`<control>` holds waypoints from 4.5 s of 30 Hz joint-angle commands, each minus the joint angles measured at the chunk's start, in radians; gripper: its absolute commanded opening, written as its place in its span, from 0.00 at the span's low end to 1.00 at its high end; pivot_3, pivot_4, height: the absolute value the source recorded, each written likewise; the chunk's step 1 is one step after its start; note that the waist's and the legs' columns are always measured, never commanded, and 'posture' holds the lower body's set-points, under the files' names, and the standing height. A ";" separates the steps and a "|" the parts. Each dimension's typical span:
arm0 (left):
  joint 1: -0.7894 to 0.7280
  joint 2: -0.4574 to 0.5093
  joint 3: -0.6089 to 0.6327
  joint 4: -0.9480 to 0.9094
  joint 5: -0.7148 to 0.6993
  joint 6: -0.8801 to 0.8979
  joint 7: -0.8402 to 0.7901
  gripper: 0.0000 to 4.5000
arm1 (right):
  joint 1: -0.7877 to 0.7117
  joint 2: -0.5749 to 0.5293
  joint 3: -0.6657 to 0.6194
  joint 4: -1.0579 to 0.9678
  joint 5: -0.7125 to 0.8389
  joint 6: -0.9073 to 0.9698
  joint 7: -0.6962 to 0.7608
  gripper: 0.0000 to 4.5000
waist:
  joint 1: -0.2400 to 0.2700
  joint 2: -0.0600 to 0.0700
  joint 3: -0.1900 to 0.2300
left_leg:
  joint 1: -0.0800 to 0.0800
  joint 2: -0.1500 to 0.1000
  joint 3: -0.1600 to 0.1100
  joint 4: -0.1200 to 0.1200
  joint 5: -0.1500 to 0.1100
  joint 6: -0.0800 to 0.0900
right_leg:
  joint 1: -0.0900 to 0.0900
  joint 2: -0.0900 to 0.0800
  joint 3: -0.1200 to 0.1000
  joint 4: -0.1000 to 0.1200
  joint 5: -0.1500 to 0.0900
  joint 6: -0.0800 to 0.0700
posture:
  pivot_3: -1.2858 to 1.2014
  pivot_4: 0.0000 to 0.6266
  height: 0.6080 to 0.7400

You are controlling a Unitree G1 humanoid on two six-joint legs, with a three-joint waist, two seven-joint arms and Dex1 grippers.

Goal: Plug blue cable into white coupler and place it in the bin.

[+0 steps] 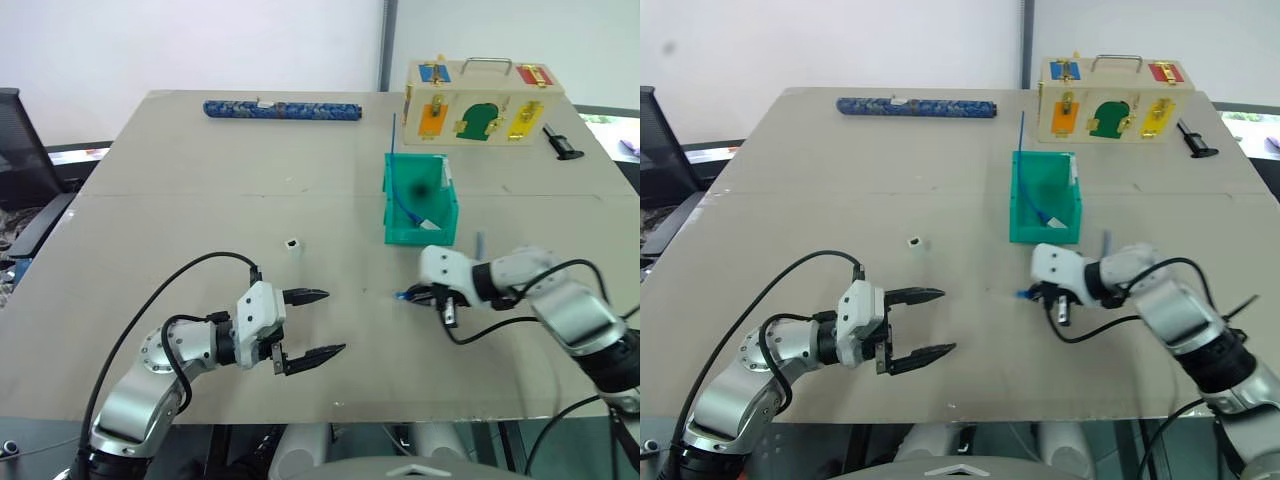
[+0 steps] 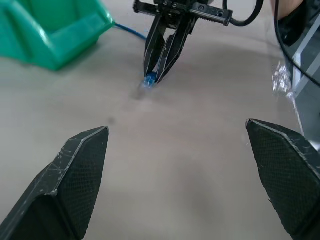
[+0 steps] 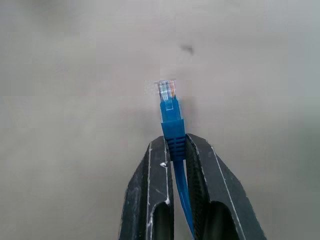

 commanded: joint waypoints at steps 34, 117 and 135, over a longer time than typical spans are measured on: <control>-0.603 -0.239 -0.332 0.627 0.345 -0.127 -0.060 1.00 | 1.050 0.097 -0.725 -0.573 0.165 -0.390 -0.340 0.93 | 0.004 -0.001 -0.001 | 0.001 -0.002 0.000 0.002 0.000 0.000 | 0.002 0.000 0.000 0.001 -0.002 0.005 | 0.52 0.24 0.99; -0.587 -0.342 -0.207 0.504 0.223 -0.639 -0.021 0.00 | 0.579 0.313 -0.571 -0.517 1.383 0.029 -1.133 0.34 | -0.006 -0.001 -0.002 | 0.000 -0.004 -0.007 0.002 0.000 0.000 | 0.001 0.001 0.001 0.002 0.000 0.001 | 0.52 0.24 0.99; -0.581 -0.347 -0.204 0.476 0.198 -0.626 -0.031 0.00 | 0.551 0.309 -0.540 -0.484 1.363 0.034 -1.156 0.34 | -0.006 -0.001 -0.002 | 0.000 -0.004 -0.007 0.002 0.000 0.000 | 0.001 0.000 0.001 0.002 0.000 0.001 | 0.52 0.24 0.99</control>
